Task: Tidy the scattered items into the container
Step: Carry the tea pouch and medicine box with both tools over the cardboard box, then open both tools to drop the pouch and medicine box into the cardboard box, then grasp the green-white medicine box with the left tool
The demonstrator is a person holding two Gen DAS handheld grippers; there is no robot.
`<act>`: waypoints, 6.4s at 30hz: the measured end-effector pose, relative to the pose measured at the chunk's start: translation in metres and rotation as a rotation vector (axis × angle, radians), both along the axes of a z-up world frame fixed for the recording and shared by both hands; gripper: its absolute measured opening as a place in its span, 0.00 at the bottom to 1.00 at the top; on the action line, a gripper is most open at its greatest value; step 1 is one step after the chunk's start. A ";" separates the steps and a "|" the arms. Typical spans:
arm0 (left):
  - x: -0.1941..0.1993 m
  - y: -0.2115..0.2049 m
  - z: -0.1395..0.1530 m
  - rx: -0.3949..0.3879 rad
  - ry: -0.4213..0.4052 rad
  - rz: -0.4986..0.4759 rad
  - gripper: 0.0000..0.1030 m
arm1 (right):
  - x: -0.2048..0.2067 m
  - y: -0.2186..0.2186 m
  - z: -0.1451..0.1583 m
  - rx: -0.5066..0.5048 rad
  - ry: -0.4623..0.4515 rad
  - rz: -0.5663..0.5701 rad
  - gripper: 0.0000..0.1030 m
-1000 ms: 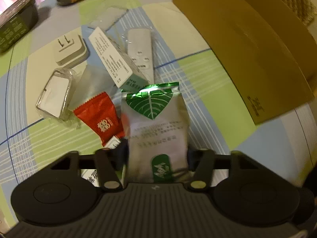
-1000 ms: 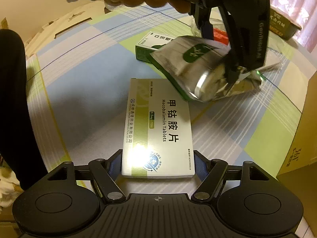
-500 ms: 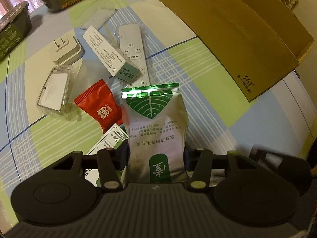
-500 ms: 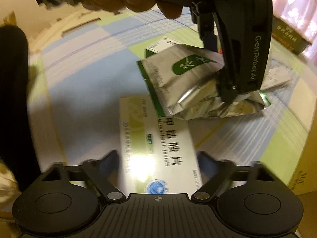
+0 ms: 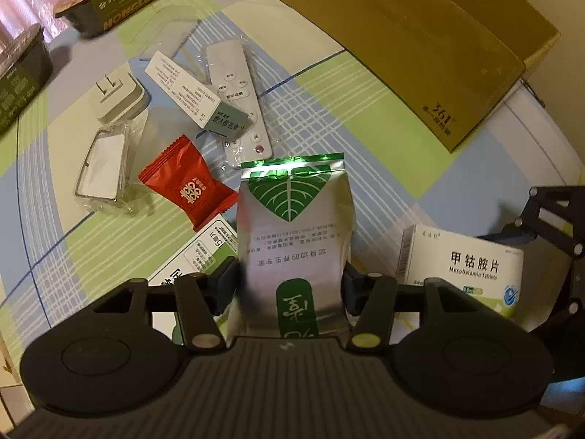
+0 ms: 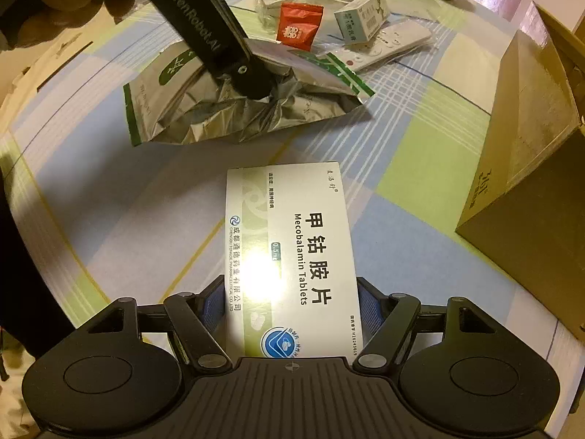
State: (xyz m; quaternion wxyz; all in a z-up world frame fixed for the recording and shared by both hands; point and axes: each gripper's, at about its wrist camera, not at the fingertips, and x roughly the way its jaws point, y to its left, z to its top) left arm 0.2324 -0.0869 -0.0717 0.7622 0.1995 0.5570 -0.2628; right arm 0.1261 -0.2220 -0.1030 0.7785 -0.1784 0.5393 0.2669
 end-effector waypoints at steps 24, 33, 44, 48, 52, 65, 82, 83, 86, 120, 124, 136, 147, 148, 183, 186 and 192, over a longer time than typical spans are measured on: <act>-0.001 0.006 0.007 -0.032 0.020 -0.029 0.41 | -0.002 -0.001 -0.003 0.033 -0.035 -0.018 0.71; -0.010 0.019 0.031 -0.073 -0.025 0.008 0.40 | 0.000 -0.007 0.014 0.058 -0.095 -0.078 0.71; -0.011 0.015 0.085 -0.103 -0.118 0.038 0.40 | -0.010 -0.018 0.086 0.048 -0.233 -0.191 0.71; -0.010 0.002 0.113 -0.131 -0.166 0.053 0.40 | -0.011 -0.037 0.129 0.029 -0.317 -0.252 0.71; -0.006 -0.024 0.139 -0.178 -0.205 0.061 0.40 | -0.001 -0.069 0.160 0.002 -0.377 -0.329 0.71; 0.033 -0.151 0.148 -0.317 -0.214 0.133 0.40 | 0.056 -0.158 0.177 -0.061 -0.387 -0.502 0.71; 0.060 -0.193 0.115 -0.328 -0.232 0.165 0.55 | 0.082 -0.196 0.152 -0.047 -0.364 -0.559 0.71; 0.060 -0.191 0.117 -0.323 -0.239 0.165 0.55 | 0.082 -0.196 0.151 -0.046 -0.362 -0.559 0.71; 0.059 -0.182 0.123 -0.315 -0.257 0.169 0.55 | 0.084 -0.195 0.150 -0.040 -0.354 -0.558 0.71; 0.047 -0.130 0.116 -0.293 -0.235 0.205 0.60 | 0.120 -0.184 0.126 0.036 -0.283 -0.561 0.71; 0.045 -0.124 0.115 -0.292 -0.230 0.209 0.60 | 0.113 -0.187 0.130 0.028 -0.297 -0.566 0.71; 0.026 -0.102 0.121 -0.292 -0.233 0.230 0.65 | 0.095 -0.177 0.152 0.049 -0.329 -0.560 0.72; -0.003 -0.068 0.121 -0.271 -0.236 0.259 0.74 | 0.066 -0.138 0.167 0.081 -0.353 -0.544 1.00; -0.006 -0.063 0.120 -0.270 -0.235 0.265 0.76 | 0.062 -0.134 0.168 0.088 -0.362 -0.540 1.00; -0.105 0.119 0.082 -0.146 -0.213 0.430 0.99 | -0.017 0.016 0.144 0.174 -0.261 -0.232 1.00; -0.099 0.117 0.076 -0.134 -0.208 0.348 0.99 | -0.015 0.023 0.135 0.165 -0.241 -0.210 1.00; -0.085 0.116 0.057 -0.098 -0.194 0.203 0.99 | -0.001 0.035 0.110 0.149 -0.192 -0.183 1.00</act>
